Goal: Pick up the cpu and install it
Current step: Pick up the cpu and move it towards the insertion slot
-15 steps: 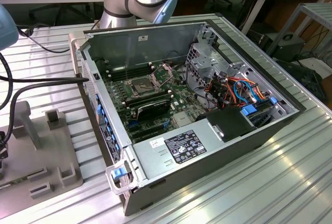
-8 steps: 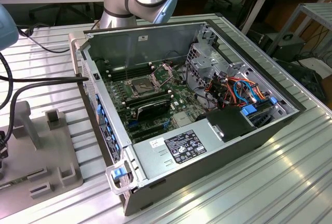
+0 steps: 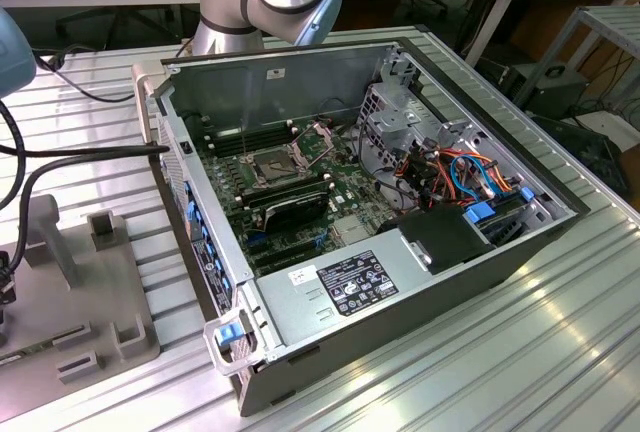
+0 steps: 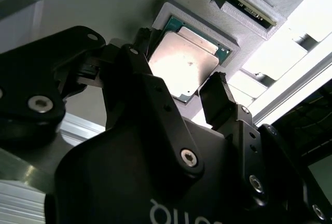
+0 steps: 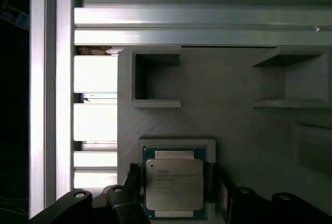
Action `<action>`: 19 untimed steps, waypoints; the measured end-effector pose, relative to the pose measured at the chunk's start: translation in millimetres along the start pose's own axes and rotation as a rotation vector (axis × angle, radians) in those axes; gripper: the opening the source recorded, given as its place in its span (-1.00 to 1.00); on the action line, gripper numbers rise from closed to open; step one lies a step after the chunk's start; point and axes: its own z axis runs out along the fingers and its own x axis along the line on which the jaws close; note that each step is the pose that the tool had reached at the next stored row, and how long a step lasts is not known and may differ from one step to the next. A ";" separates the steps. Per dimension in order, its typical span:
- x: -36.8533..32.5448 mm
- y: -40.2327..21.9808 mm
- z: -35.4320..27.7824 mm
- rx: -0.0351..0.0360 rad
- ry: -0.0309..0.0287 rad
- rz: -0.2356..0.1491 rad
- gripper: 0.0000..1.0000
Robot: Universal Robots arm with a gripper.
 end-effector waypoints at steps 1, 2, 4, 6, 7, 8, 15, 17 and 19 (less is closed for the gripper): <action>0.0 0.0 0.2 0.0000 0.0001 0.000 0.33; 0.0 0.0 0.2 0.0001 0.0002 0.000 0.33; 0.1 0.0 0.4 0.0001 0.0002 0.000 0.33; 0.2 0.1 0.7 -0.0001 0.0000 0.000 0.33; 0.5 0.2 1.0 -0.0001 -0.0002 0.000 0.33; 0.7 0.2 1.1 -0.0001 -0.0001 0.000 0.33; 1.3 0.5 1.3 0.0000 0.0001 0.000 0.33; 1.3 0.6 0.1 0.0000 0.0001 0.000 0.33; 1.3 0.6 -0.2 -0.0001 -0.0001 0.000 0.33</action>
